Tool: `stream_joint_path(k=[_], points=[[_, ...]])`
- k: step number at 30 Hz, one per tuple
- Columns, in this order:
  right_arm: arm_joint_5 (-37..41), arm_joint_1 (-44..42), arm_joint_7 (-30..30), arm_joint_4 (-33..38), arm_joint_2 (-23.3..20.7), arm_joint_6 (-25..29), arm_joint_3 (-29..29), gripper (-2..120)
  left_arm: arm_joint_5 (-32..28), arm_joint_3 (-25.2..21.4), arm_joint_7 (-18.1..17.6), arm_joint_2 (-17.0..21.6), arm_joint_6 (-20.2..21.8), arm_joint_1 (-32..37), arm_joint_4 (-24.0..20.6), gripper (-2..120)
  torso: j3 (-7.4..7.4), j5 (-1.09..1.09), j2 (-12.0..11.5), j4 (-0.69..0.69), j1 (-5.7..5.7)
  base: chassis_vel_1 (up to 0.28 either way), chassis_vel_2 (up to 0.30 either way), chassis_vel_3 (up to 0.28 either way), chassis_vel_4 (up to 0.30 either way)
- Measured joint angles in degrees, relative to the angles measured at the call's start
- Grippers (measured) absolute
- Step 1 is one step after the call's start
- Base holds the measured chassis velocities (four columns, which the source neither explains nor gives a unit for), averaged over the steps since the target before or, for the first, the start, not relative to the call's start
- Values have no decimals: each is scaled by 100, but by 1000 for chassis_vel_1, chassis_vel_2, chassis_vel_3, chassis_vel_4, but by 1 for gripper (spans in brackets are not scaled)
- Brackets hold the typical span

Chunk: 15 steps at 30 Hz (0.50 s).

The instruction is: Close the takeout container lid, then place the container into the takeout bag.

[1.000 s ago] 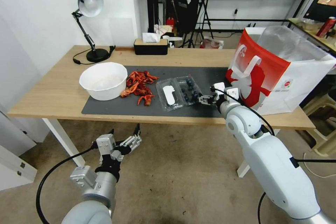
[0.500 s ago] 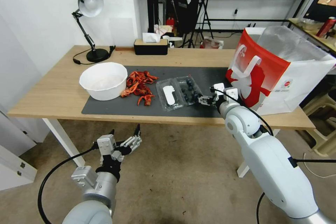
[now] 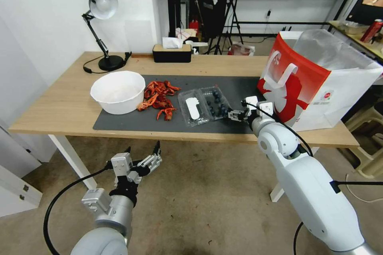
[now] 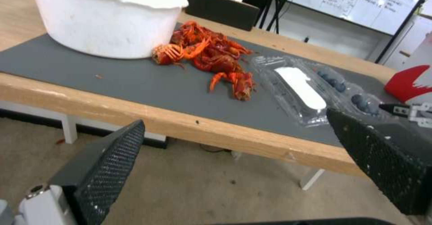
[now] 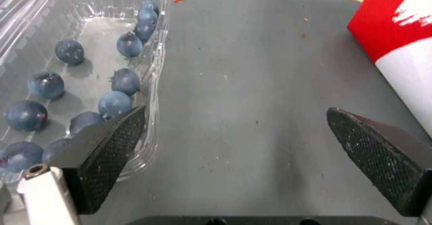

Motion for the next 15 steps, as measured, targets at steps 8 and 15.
stream_joint_path(k=[8, 15], points=[[-9, -140, 118, 164, 18, 0, 43, 100, -9, -3, 10, 41, -20, 0, -6, 100, 0, 0, 0, 0, 0, 0, 0, 0, 0], [-7, -267, 185, 284, 20, 0, 92, 100, -27, -6, 13, 67, -50, -19, -6, 100, 0, 0, 0, 0, 0, 0, 0, 0, 0]])
